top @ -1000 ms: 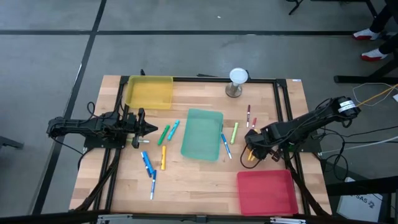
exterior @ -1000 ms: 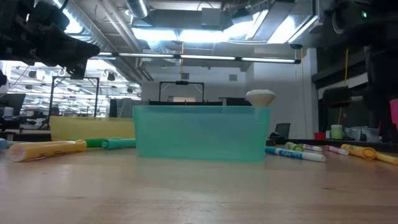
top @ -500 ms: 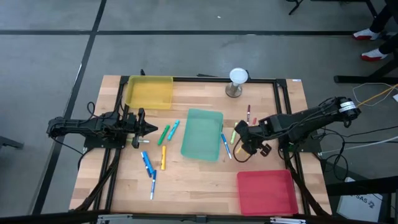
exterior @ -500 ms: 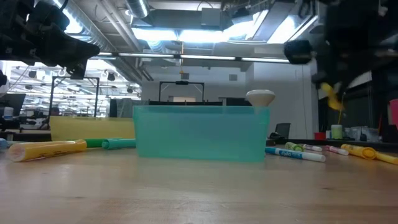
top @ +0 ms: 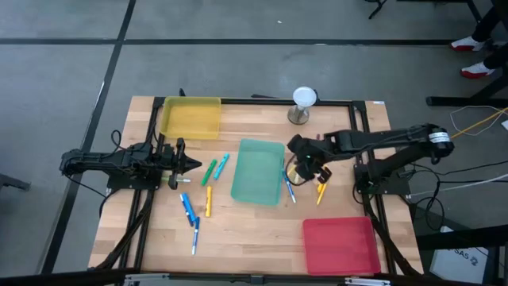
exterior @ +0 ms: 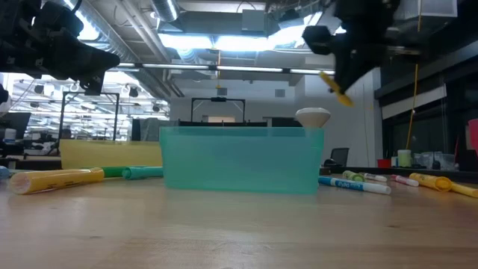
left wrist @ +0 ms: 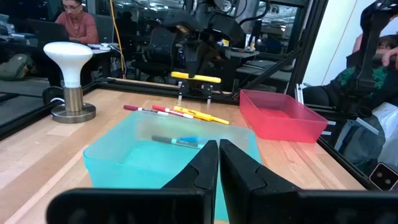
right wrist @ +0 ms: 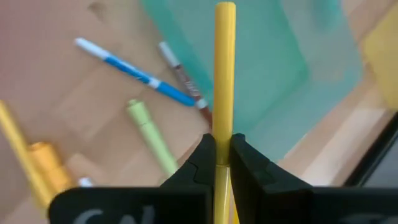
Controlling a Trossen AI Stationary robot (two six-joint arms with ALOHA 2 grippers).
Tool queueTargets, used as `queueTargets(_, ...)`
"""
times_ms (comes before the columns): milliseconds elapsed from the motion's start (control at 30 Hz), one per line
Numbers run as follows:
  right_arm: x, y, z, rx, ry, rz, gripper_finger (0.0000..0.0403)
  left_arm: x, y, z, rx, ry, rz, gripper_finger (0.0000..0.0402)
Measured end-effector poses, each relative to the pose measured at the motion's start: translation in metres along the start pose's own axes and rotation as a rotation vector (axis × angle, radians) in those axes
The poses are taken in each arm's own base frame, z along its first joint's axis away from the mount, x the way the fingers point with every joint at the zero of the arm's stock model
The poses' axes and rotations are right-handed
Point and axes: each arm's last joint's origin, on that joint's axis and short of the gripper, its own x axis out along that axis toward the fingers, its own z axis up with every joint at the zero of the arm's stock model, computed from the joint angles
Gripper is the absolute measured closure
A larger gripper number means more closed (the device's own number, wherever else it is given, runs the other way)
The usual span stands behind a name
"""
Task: Pick & Place Markers
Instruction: Put the right yellow pen into the green bin
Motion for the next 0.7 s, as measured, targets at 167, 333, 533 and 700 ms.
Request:
queueTargets(167, 0.011, -0.021, 0.008, -0.005, -0.007, -0.014, 0.0376, 0.0, 0.0, 0.0, 0.0, 0.0, 0.0, 0.0391)
queueTargets(333, 0.021, -0.038, 0.015, -0.089, -0.009, -0.011, 0.0376, 0.0, 0.0, 0.0, 0.0, 0.0, 0.0, 0.0389)
queueTargets(533, 0.035, -0.058, 0.025, -0.108, -0.006, -0.018, 0.0376, 0.0, 0.0, 0.0, 0.0, 0.0, 0.0, 0.0392)
queueTargets(700, 0.047, -0.074, 0.034, -0.143, -0.009, -0.027, 0.0376, 0.0, 0.0, 0.0, 0.0, 0.001, 0.0, 0.0393)
